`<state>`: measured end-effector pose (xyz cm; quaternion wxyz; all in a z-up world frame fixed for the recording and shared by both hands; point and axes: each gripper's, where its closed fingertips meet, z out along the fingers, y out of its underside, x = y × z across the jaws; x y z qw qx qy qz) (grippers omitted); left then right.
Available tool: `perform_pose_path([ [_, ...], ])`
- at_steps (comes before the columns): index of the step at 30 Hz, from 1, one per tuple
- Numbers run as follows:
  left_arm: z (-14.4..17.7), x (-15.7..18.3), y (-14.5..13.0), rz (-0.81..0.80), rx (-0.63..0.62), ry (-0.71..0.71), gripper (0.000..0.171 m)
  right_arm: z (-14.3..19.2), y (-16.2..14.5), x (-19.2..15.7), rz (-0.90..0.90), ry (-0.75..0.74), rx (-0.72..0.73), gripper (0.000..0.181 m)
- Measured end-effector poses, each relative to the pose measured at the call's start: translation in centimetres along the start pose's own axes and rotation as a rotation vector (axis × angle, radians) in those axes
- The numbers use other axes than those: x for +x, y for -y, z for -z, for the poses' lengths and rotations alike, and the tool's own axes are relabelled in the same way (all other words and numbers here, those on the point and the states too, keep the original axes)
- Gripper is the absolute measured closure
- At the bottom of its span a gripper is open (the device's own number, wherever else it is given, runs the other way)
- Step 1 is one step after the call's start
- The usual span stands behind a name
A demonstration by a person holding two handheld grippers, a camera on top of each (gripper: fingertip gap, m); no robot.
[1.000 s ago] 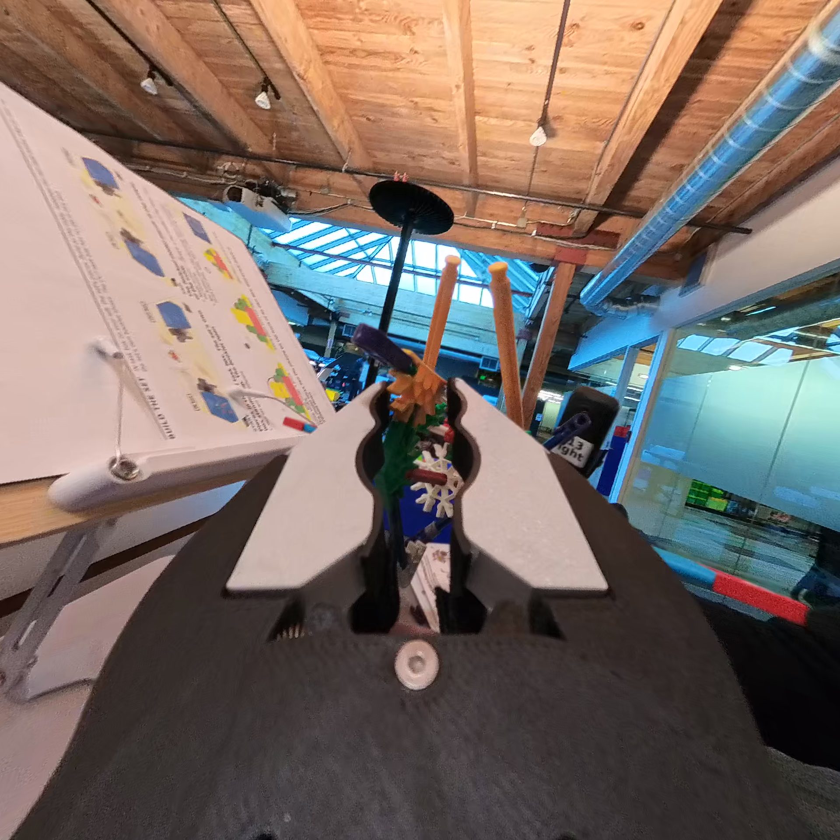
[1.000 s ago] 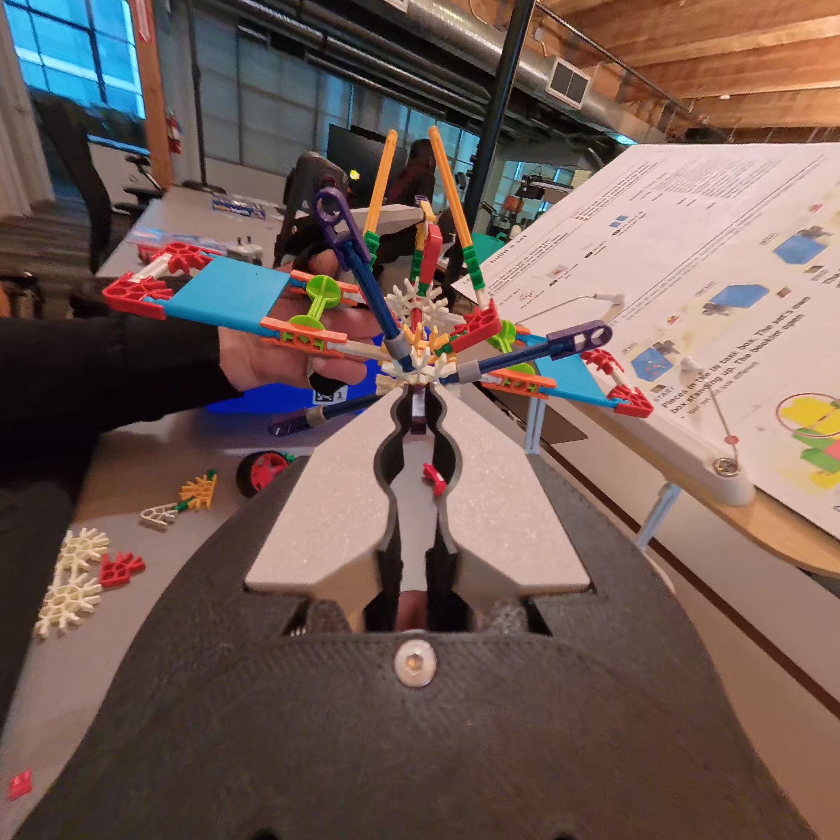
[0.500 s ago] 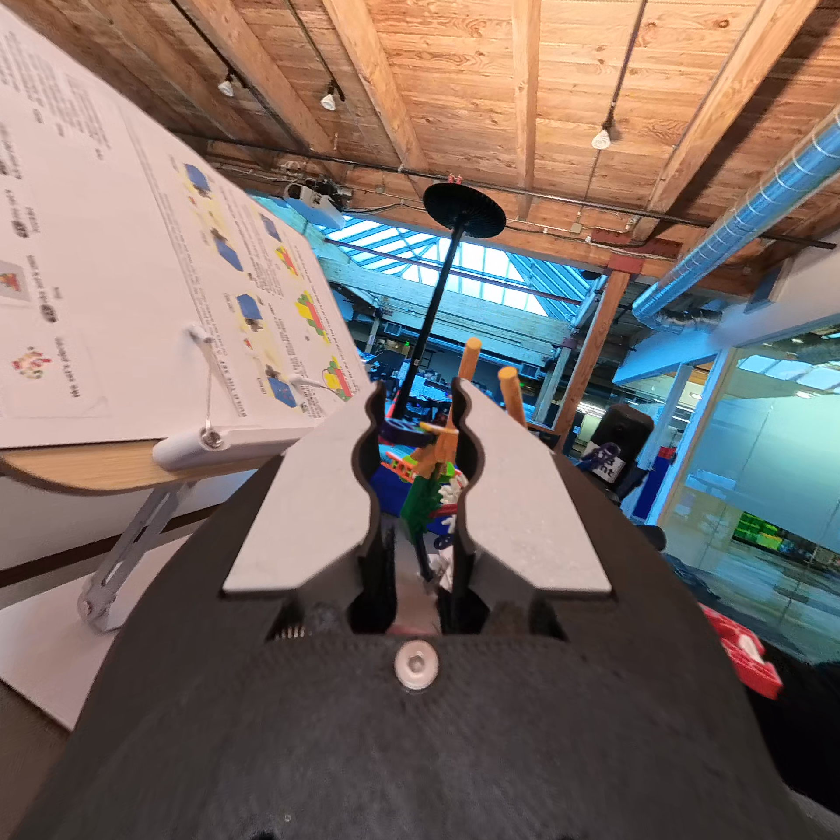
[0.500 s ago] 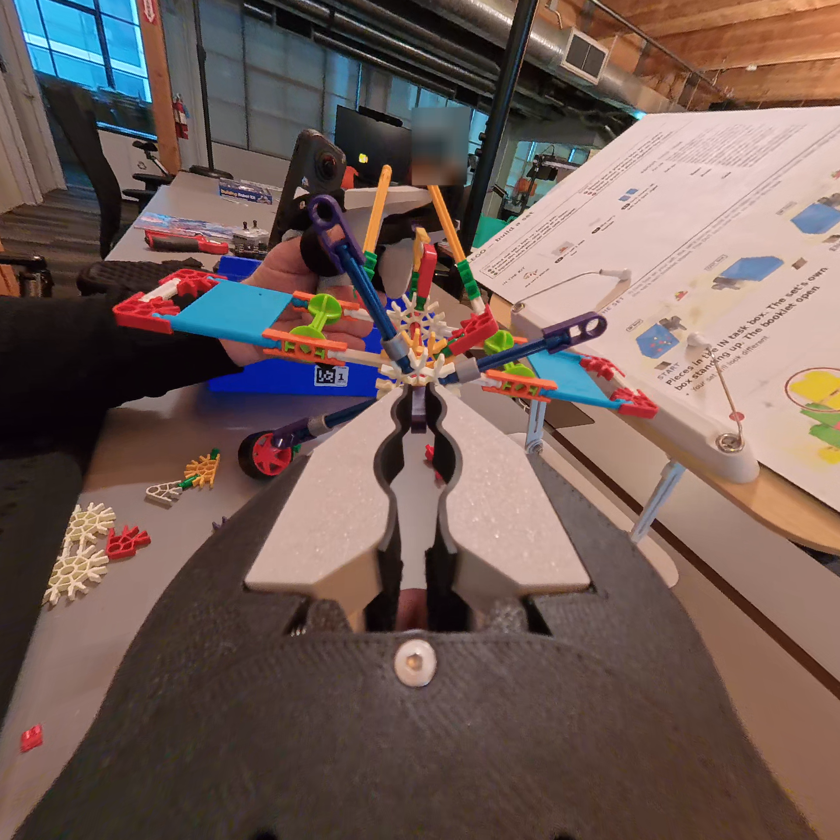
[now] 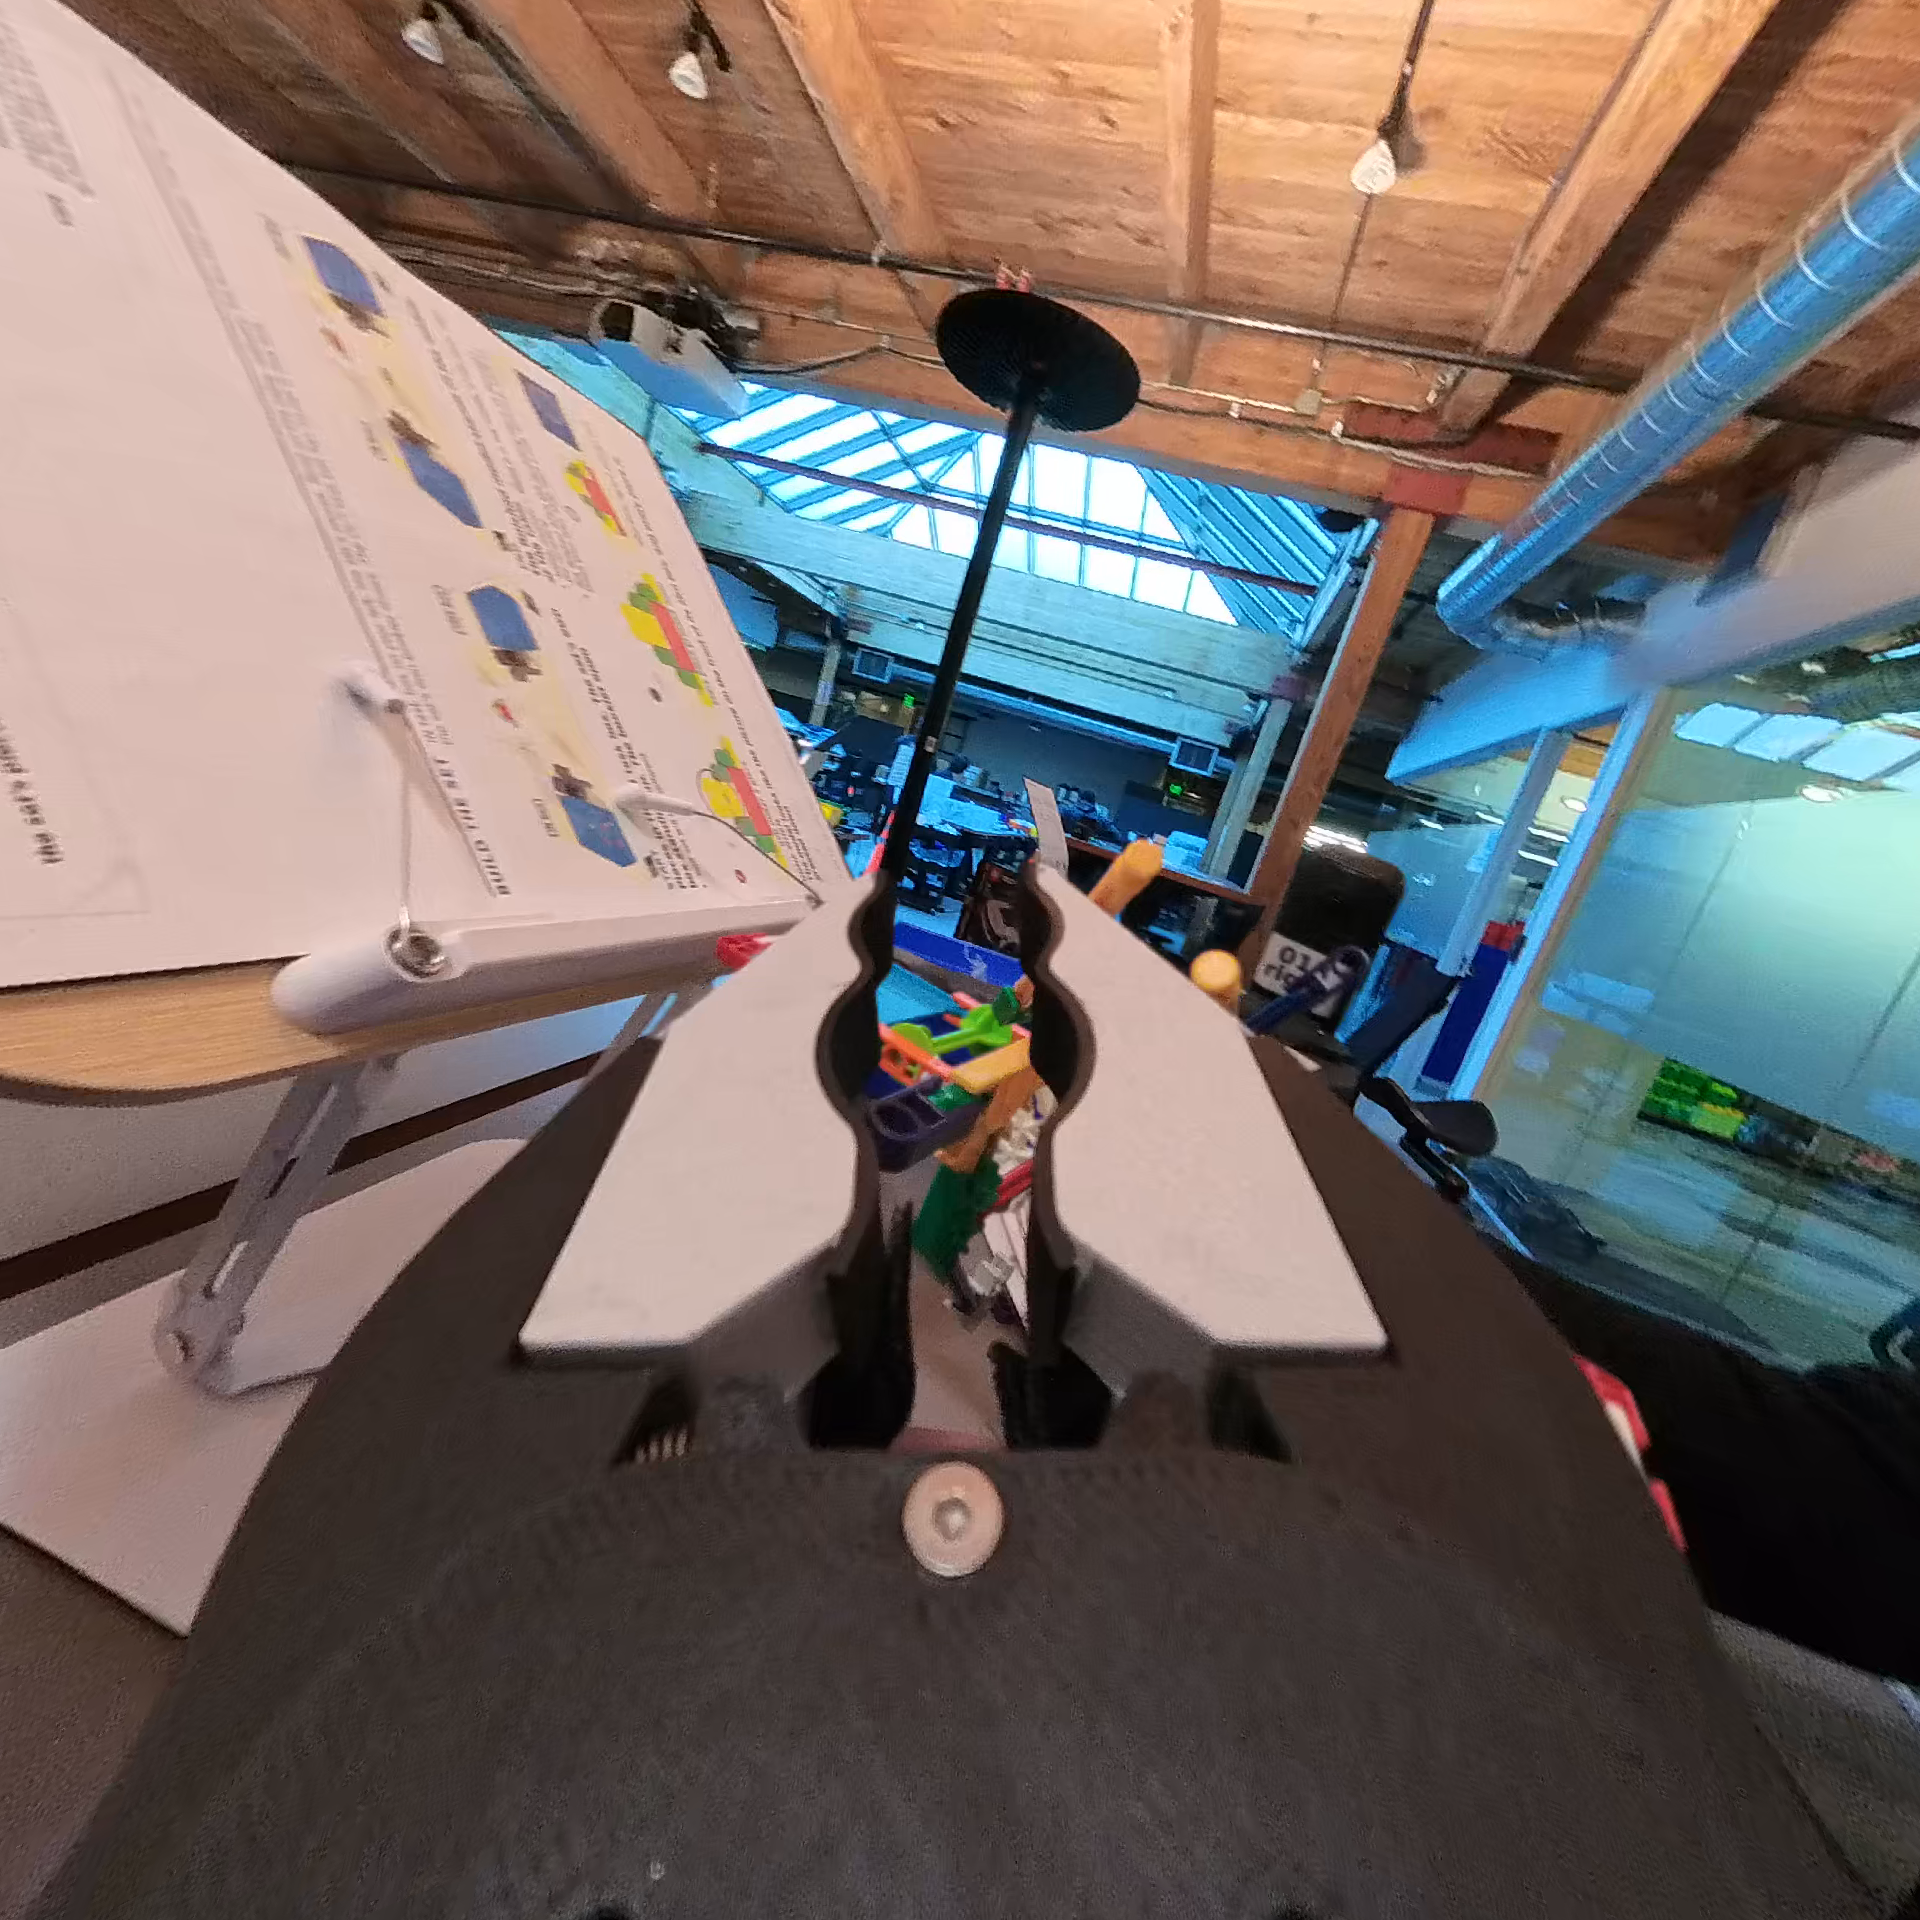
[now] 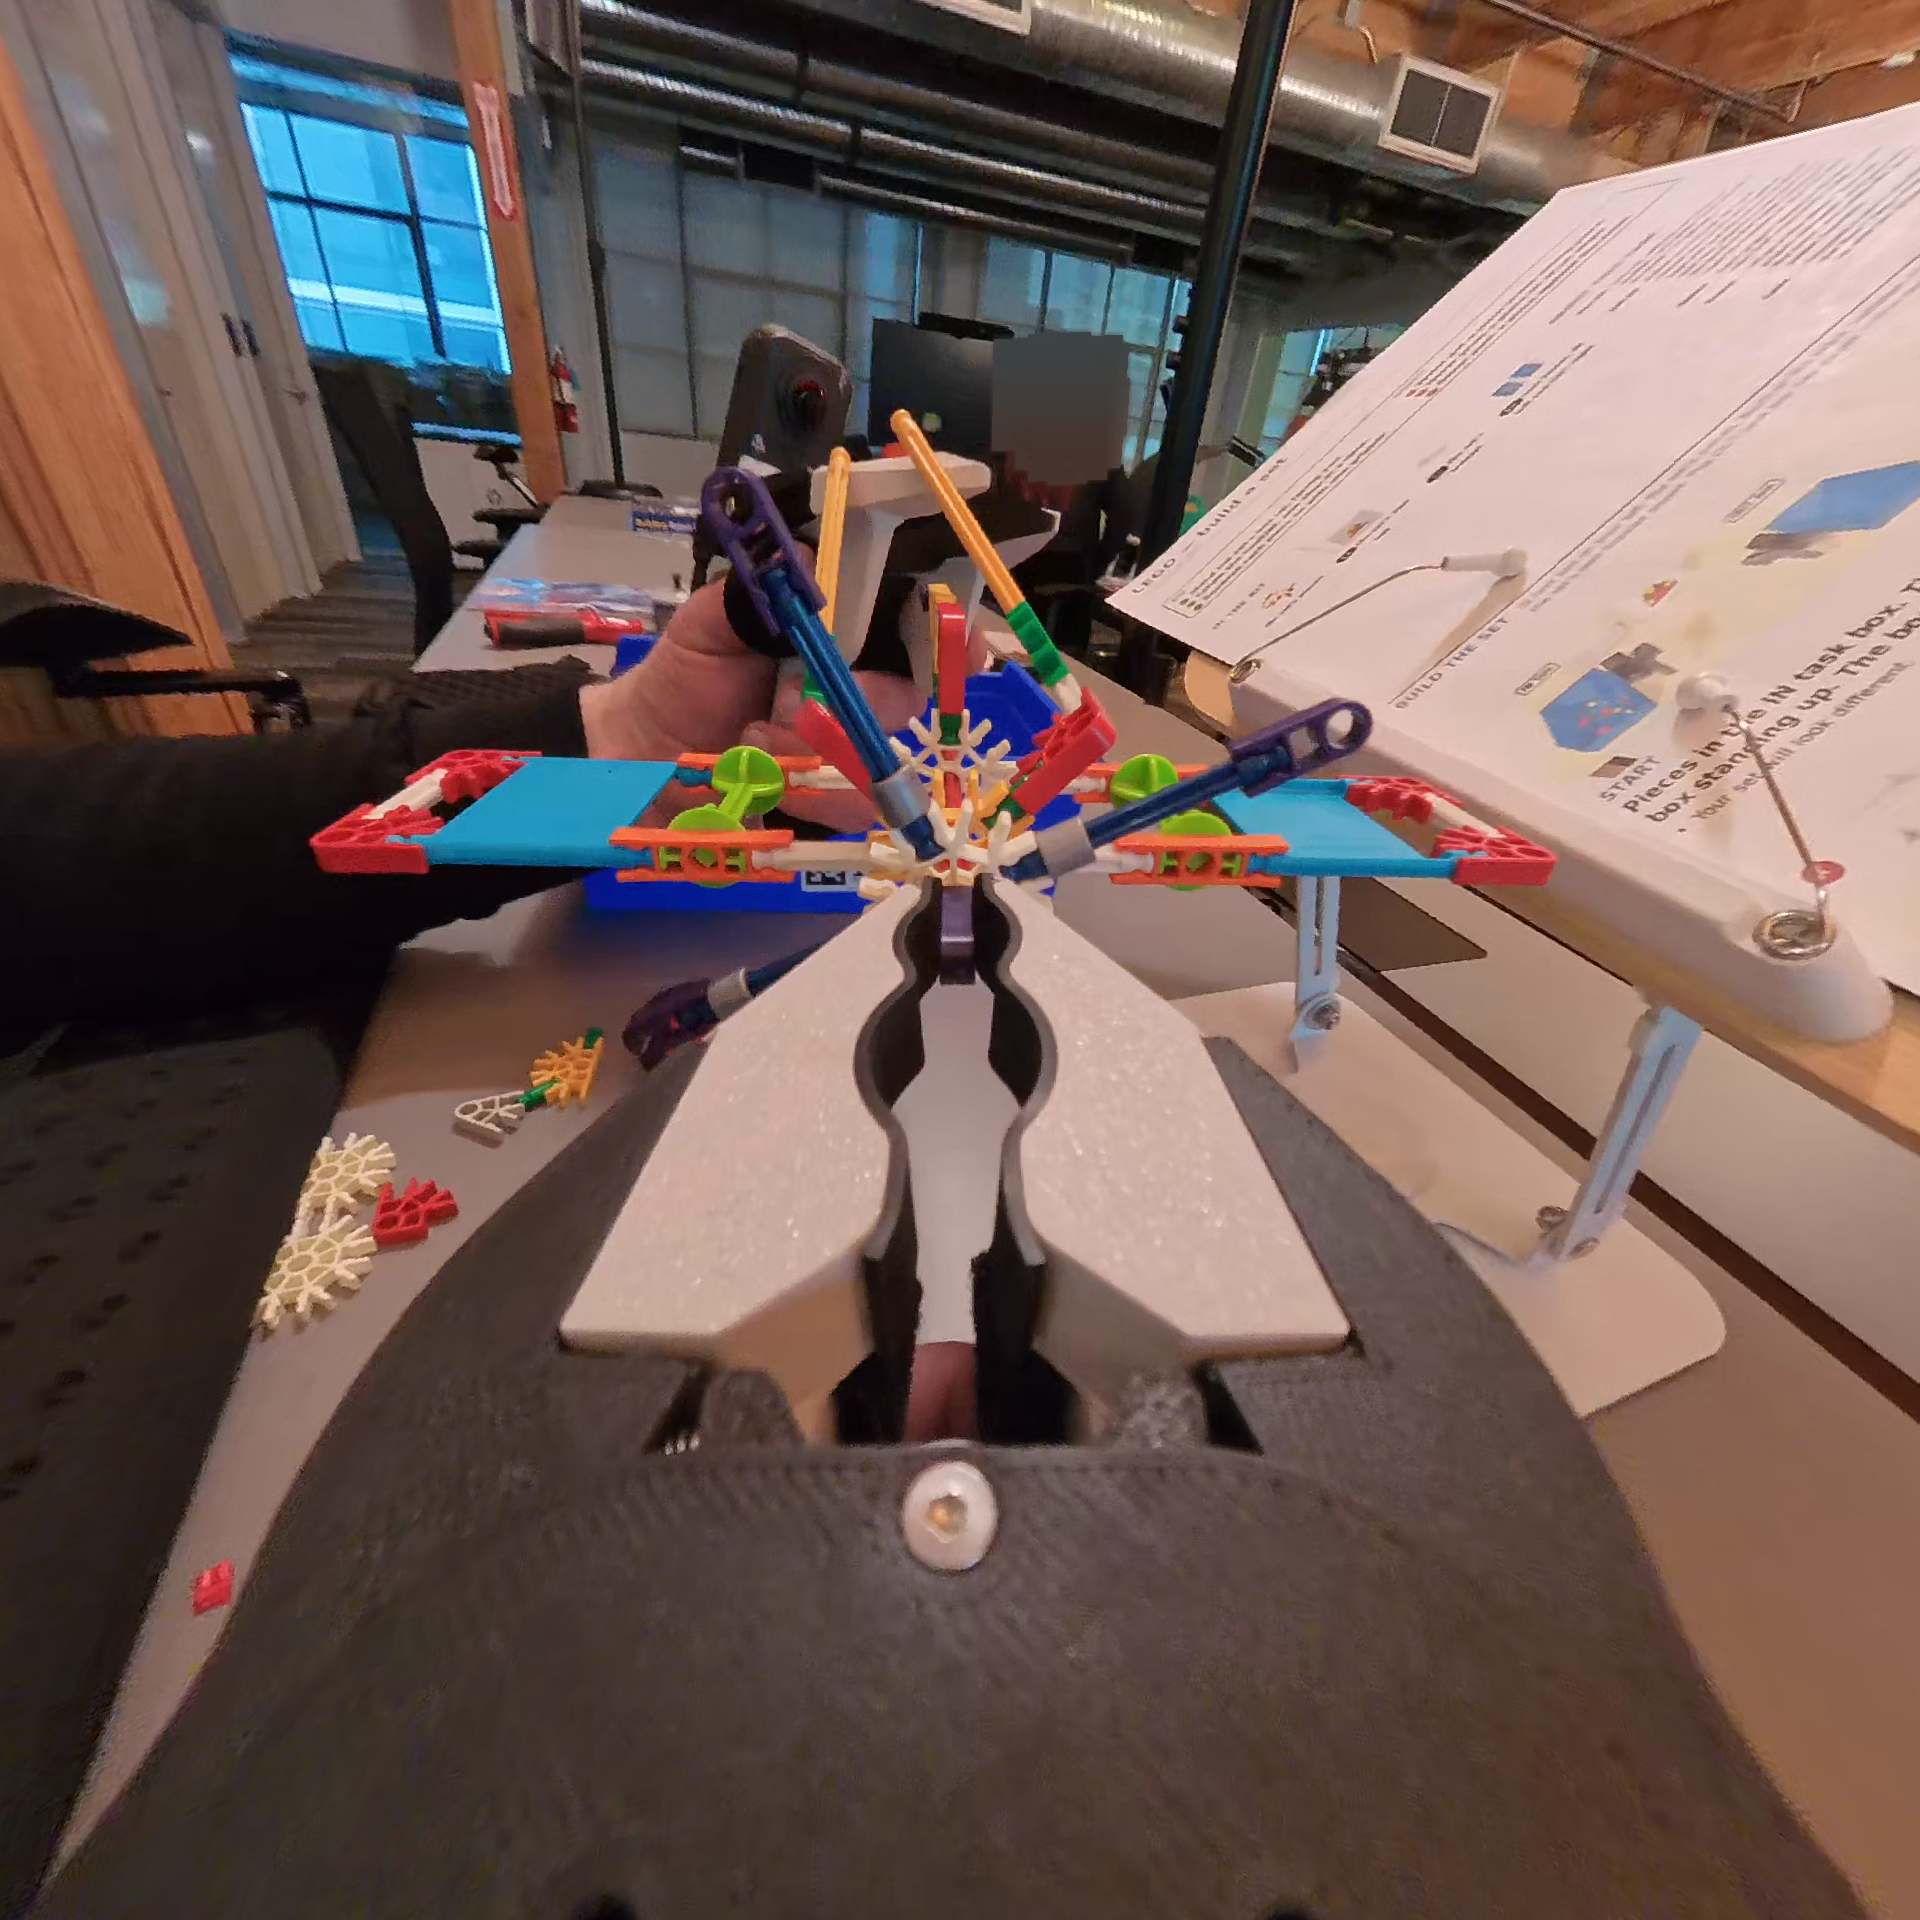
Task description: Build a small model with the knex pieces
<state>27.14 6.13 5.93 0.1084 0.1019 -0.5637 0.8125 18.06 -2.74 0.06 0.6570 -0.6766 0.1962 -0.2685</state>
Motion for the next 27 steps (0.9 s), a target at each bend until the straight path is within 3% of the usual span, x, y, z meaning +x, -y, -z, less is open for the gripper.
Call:
perform_pose_path([
  [5, -0.1, 1.7, -0.2, -0.019, -0.01, -0.086, 0.151, 0.5, 0.3, 0.2, -0.061, 0.038, 0.043, 0.179],
  [12, 0.1, 2.2, 0.3, 0.002, 0.015, -0.116, 0.135, 1.2, 0.7, 0.4, -0.118, 0.071, 0.09, 0.179],
  [21, 0.0, 0.7, -0.8, 0.028, -0.047, -0.033, 0.137, 0.4, -1.7, 0.2, -0.138, 0.103, -0.009, 0.179],
  [27, -0.6, -0.6, -3.4, 0.029, -0.166, 0.028, 0.136, 0.0, -3.5, 0.5, -0.173, 0.111, -0.071, 0.179],
])
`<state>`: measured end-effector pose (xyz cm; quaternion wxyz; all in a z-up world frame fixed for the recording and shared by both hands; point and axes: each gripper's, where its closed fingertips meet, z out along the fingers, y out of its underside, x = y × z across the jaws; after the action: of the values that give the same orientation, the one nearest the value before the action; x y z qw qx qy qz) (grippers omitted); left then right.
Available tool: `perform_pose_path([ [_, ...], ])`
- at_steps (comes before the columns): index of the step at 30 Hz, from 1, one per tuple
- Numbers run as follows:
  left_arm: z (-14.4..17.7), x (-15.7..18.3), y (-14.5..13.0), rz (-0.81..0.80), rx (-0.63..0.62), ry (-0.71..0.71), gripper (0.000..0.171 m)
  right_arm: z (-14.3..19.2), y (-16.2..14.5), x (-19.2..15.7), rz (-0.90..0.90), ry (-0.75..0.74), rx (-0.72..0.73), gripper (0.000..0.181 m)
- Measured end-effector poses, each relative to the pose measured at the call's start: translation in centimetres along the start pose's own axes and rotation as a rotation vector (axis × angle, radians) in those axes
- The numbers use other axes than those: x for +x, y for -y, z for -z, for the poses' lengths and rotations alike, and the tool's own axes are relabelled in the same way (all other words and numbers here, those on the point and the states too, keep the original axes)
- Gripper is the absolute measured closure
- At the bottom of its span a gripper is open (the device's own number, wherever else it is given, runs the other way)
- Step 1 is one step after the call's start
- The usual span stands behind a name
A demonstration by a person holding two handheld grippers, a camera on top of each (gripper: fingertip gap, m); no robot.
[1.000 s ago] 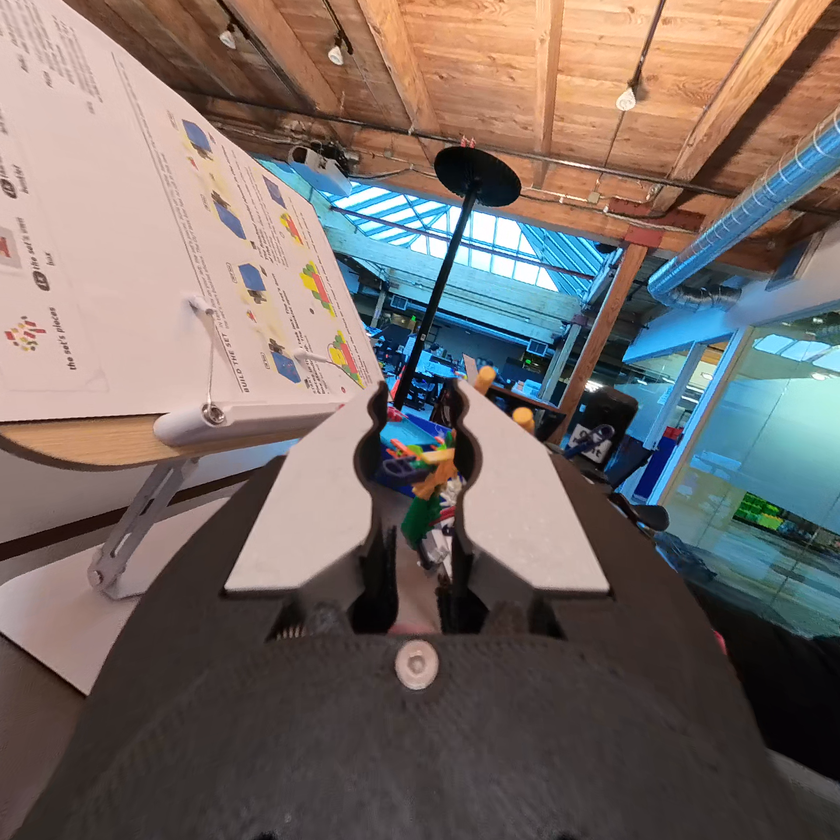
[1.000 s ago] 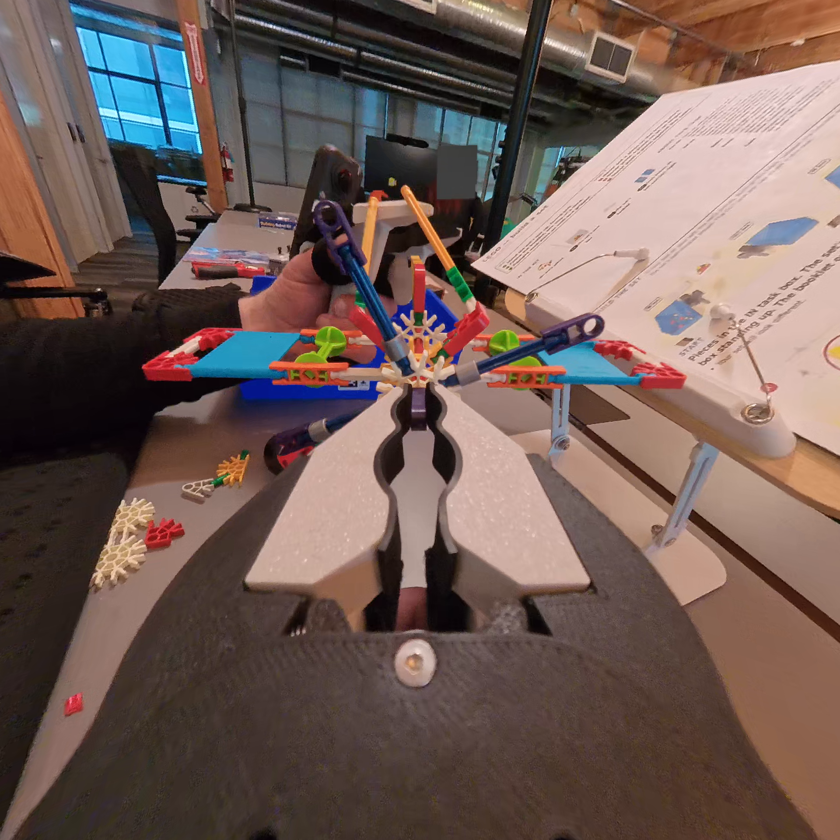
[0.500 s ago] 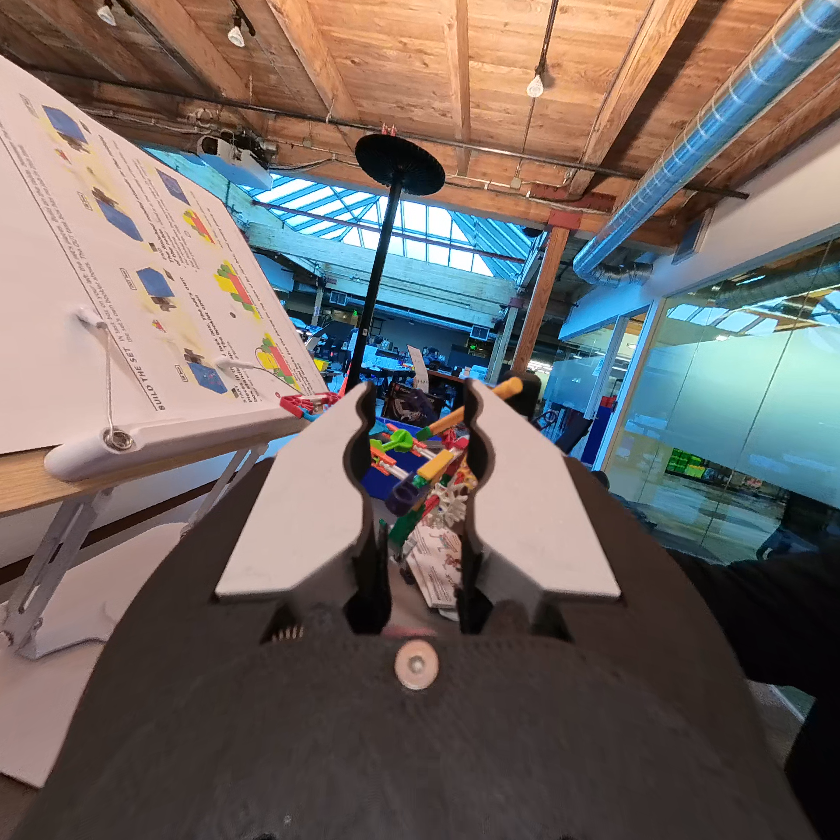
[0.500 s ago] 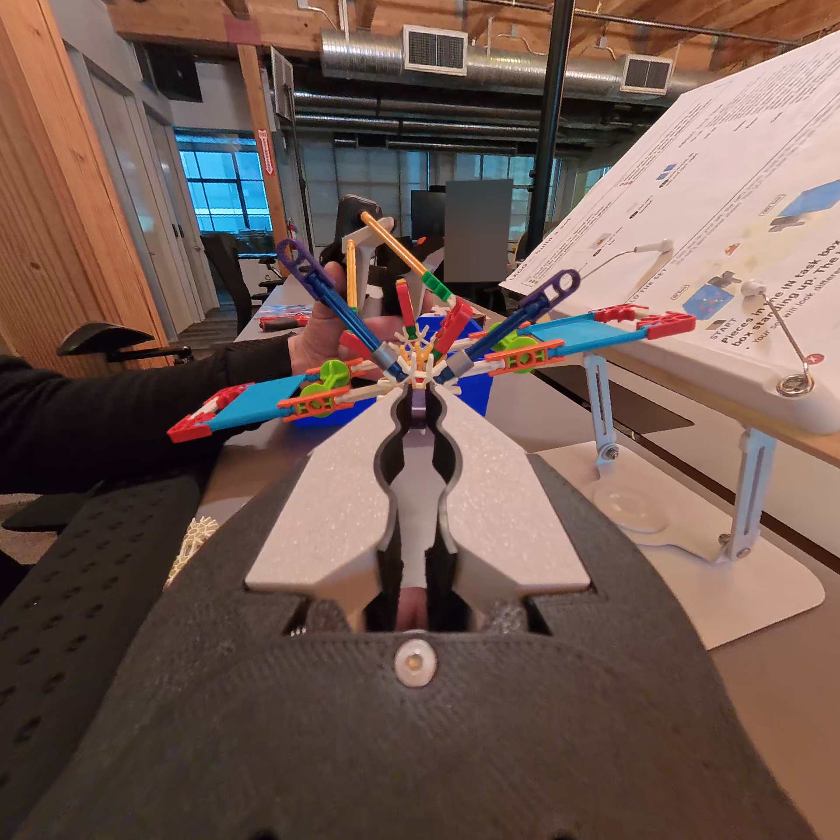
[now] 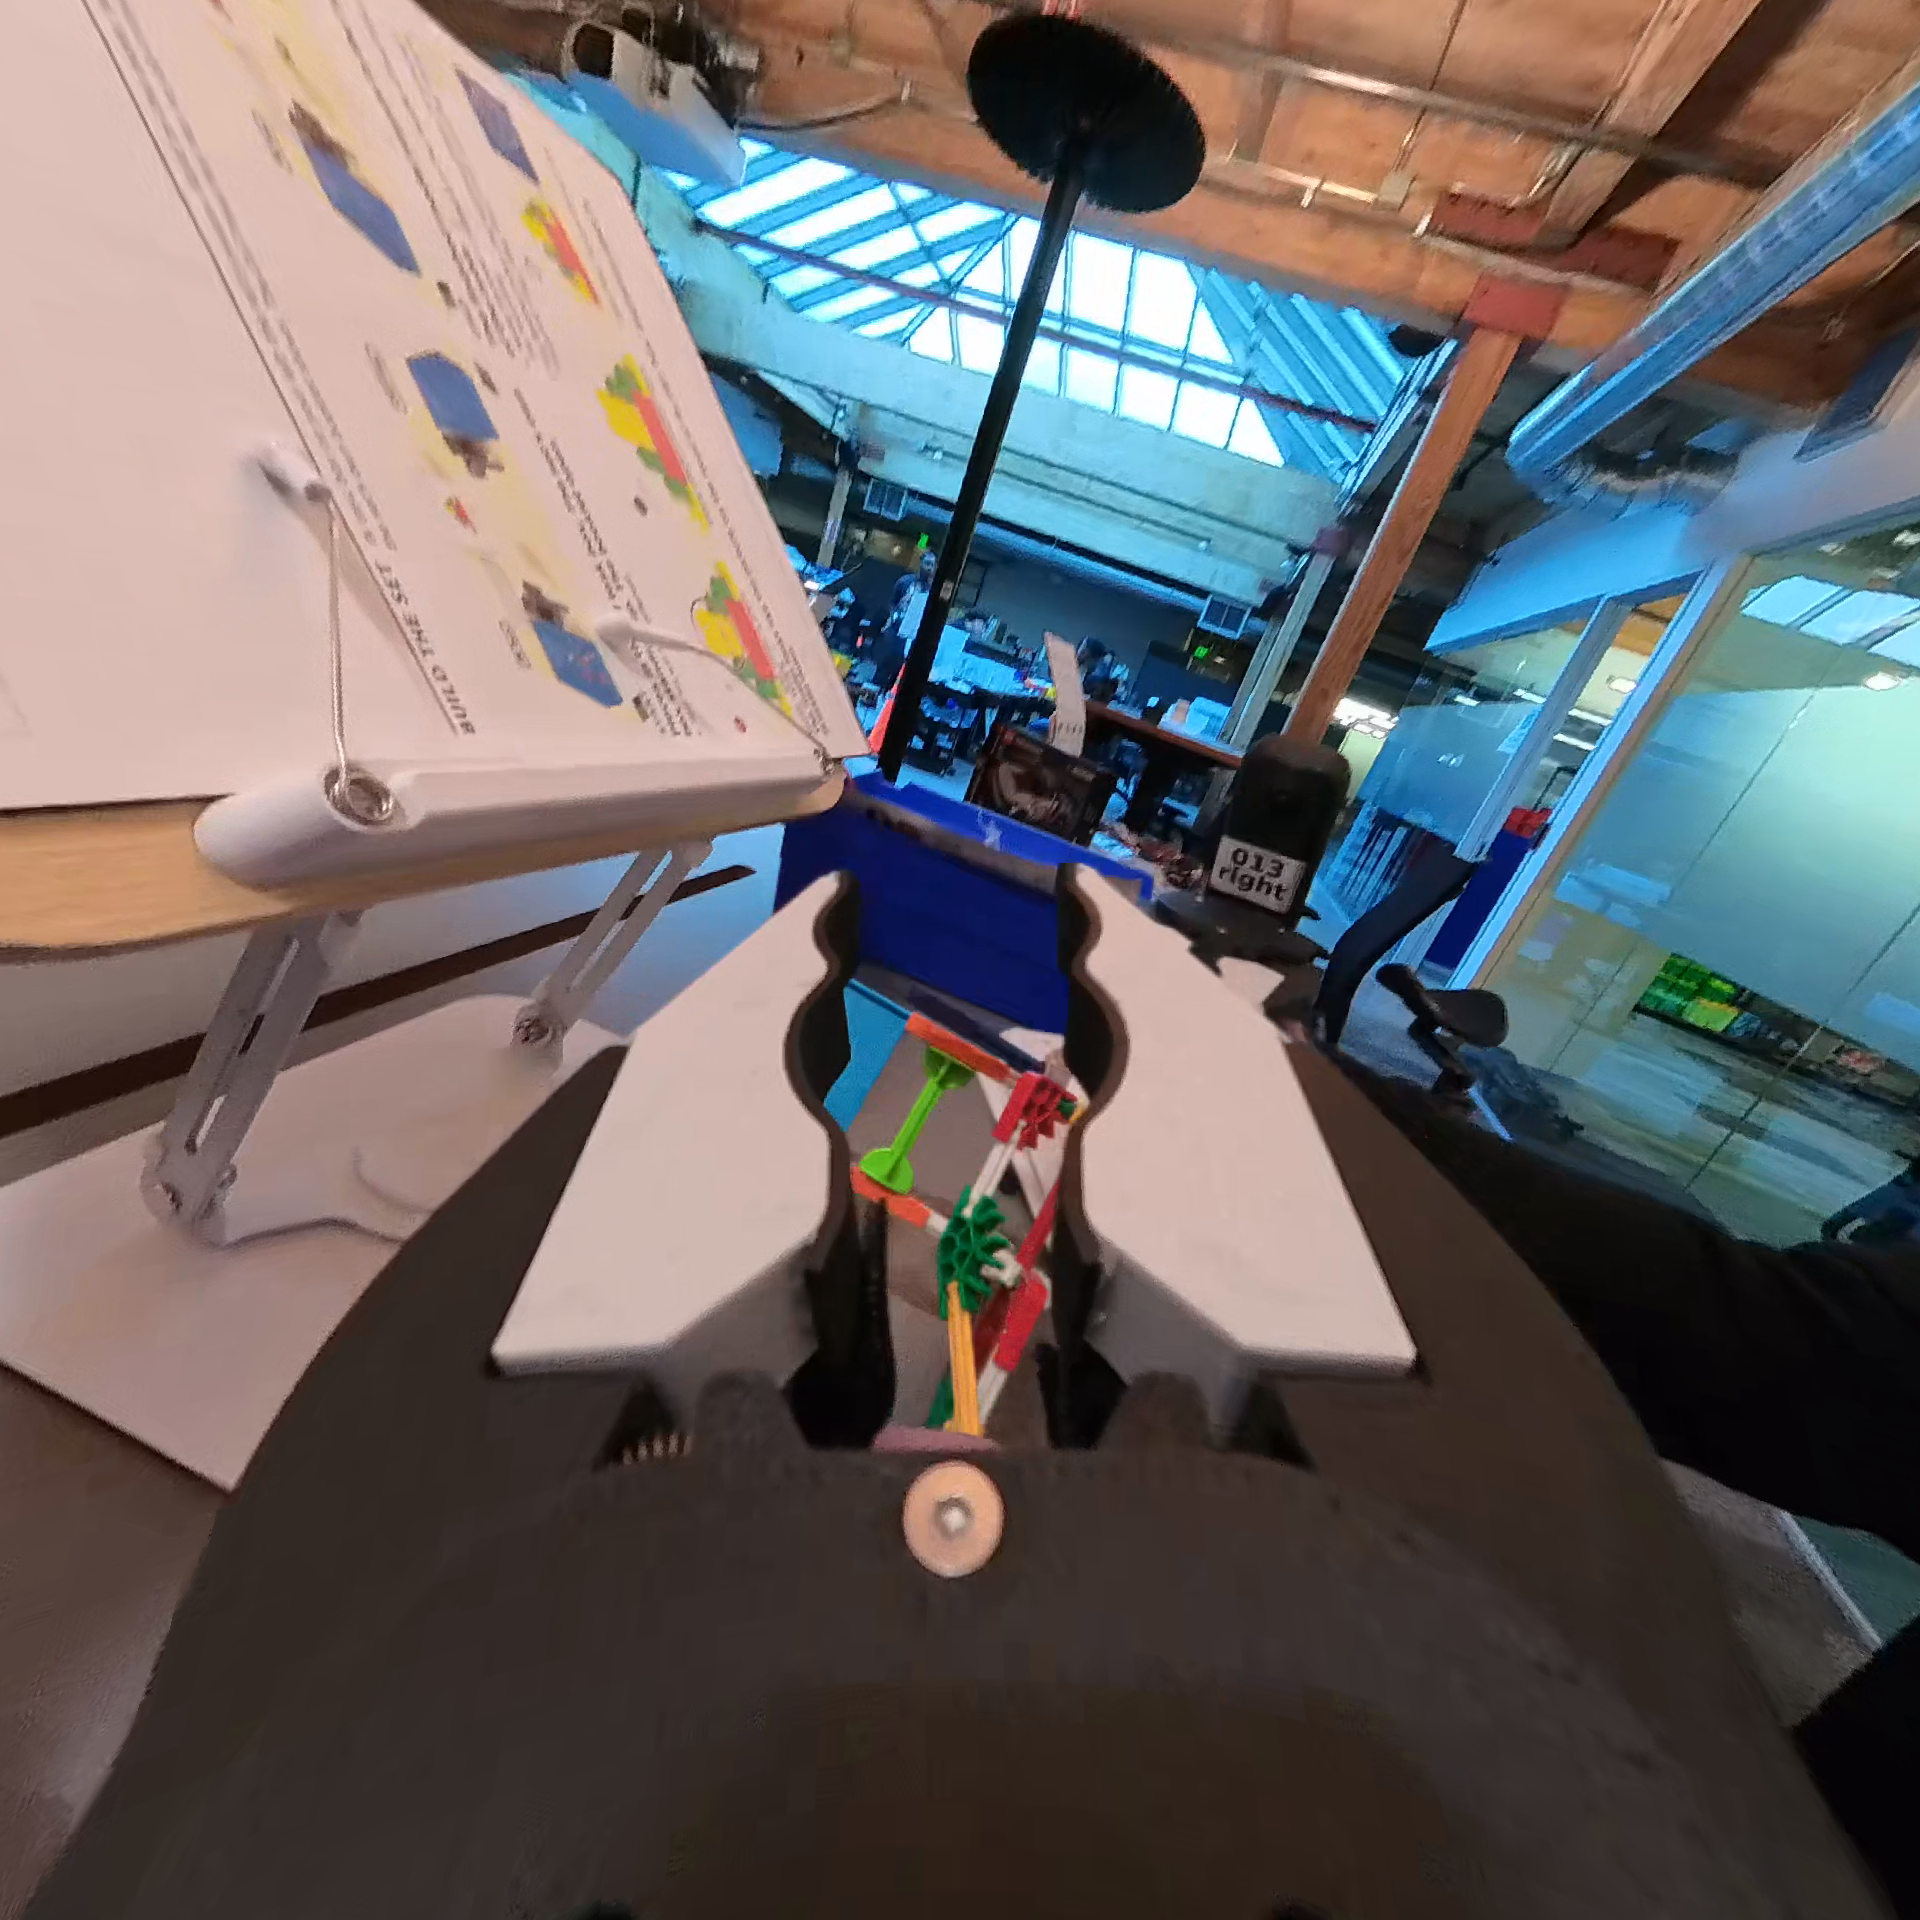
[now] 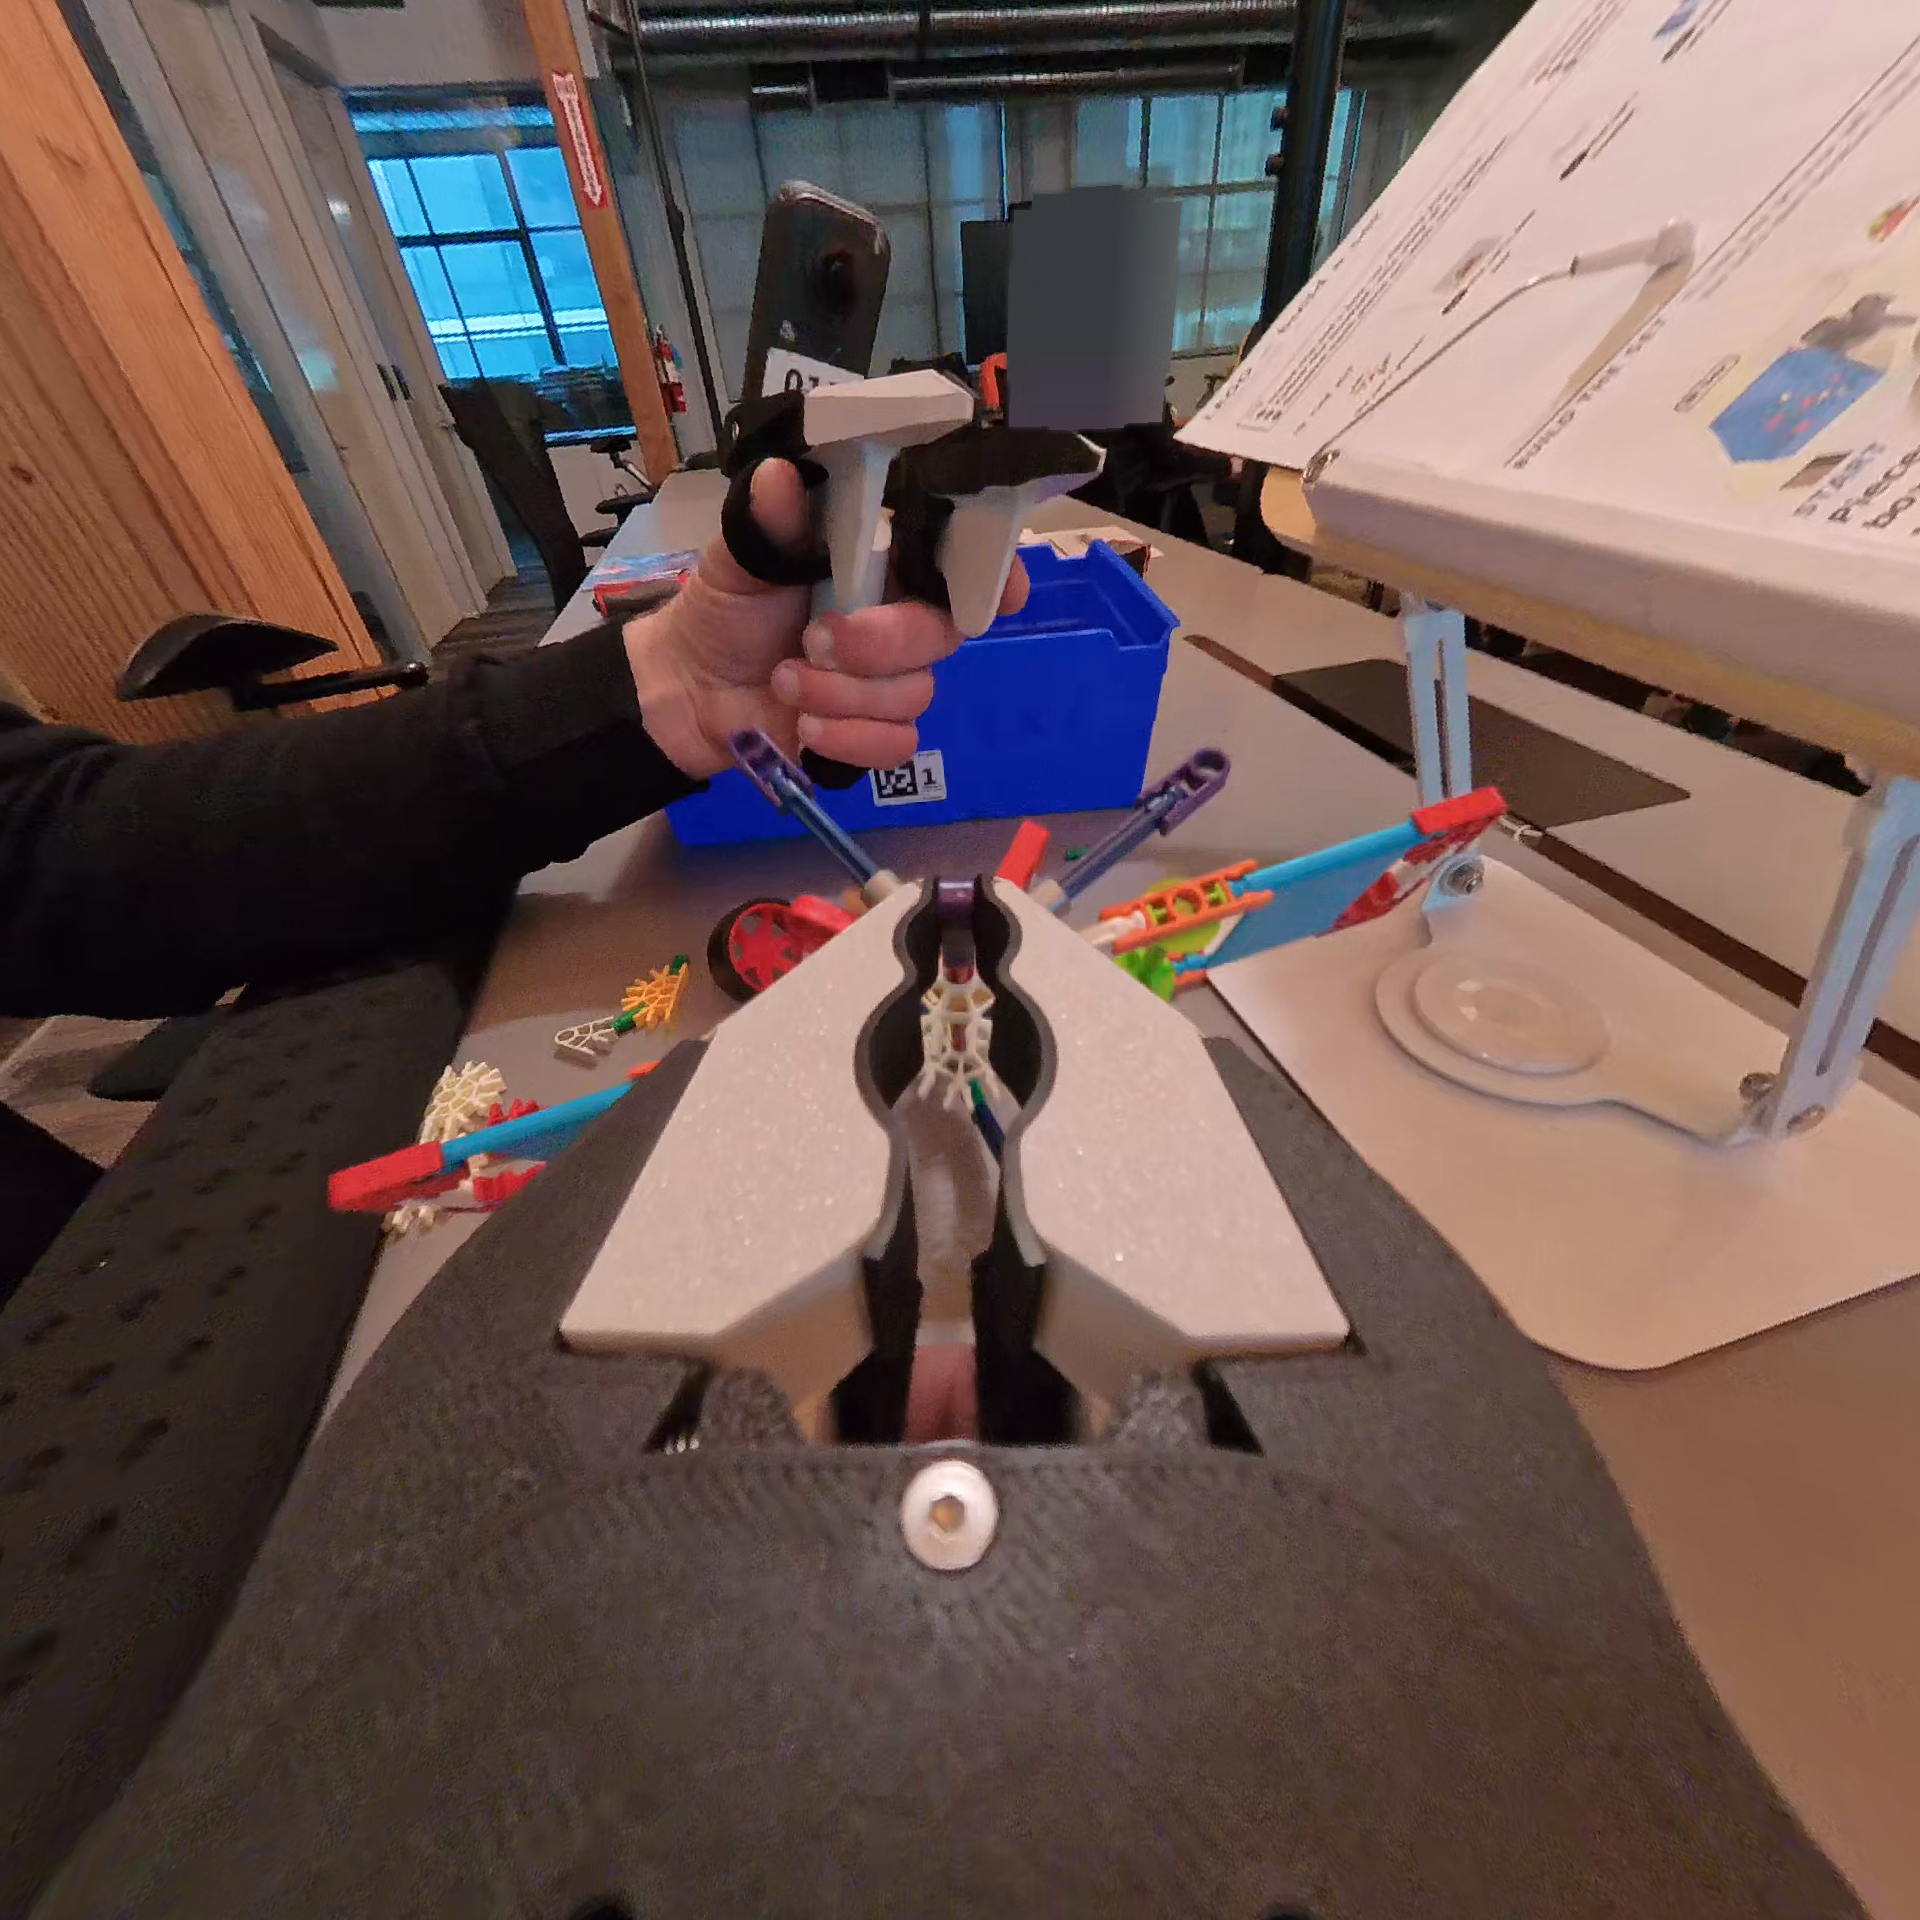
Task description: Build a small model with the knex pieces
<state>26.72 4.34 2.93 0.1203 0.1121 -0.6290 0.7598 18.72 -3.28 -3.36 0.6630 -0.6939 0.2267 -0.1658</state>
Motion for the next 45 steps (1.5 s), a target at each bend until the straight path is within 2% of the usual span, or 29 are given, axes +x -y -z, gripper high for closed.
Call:
perform_pose_path([
  [5, -0.4, -0.6, -1.2, -0.025, -0.068, 0.051, 0.136, -0.1, -1.0, 0.6, -0.047, 0.0, -0.036, 0.179],
  [8, -0.7, -0.5, -2.3, -0.097, -0.153, 0.092, 0.135, -0.1, -1.8, 1.0, -0.074, -0.002, -0.069, 0.179],
  [14, -0.7, 0.7, -5.9, -0.308, -0.395, 0.124, 0.131, 0.1, -3.3, 1.8, -0.128, -0.015, -0.14, 0.178],
  [18, 0.9, -0.6, -10.0, -0.43, -0.658, 0.193, 0.13, 0.6, -3.5, 2.1, -0.148, -0.023, -0.148, 0.179],
  [21, 2.2, -1.9, -11.9, -0.46, -0.78, 0.245, 0.133, 0.9, -3.7, 2.6, -0.164, -0.038, -0.152, 0.179],
  [25, 2.5, -2.3, -13.3, -0.456, -0.836, 0.238, 0.148, 1.2, -4.0, 3.1, -0.186, -0.059, -0.165, 0.178],
  [26, 2.5, -2.4, -13.5, -0.455, -0.843, 0.238, 0.148, 1.3, -4.2, 3.1, -0.191, -0.06, -0.177, 0.178],
  [30, 2.4, -3.2, -14.1, -0.446, -0.849, 0.255, 0.155, 2.1, -4.7, 3.4, -0.226, -0.064, -0.203, 0.177],
  [32, 2.2, -3.4, -13.9, -0.457, -0.834, 0.265, 0.166, 2.6, -4.9, 3.5, -0.235, -0.068, -0.214, 0.177],
  [45, 0.0, -0.7, -11.6, -0.487, -0.725, 0.188, 0.168, 4.7, -6.0, 4.4, -0.26, -0.085, -0.259, 0.173],
])
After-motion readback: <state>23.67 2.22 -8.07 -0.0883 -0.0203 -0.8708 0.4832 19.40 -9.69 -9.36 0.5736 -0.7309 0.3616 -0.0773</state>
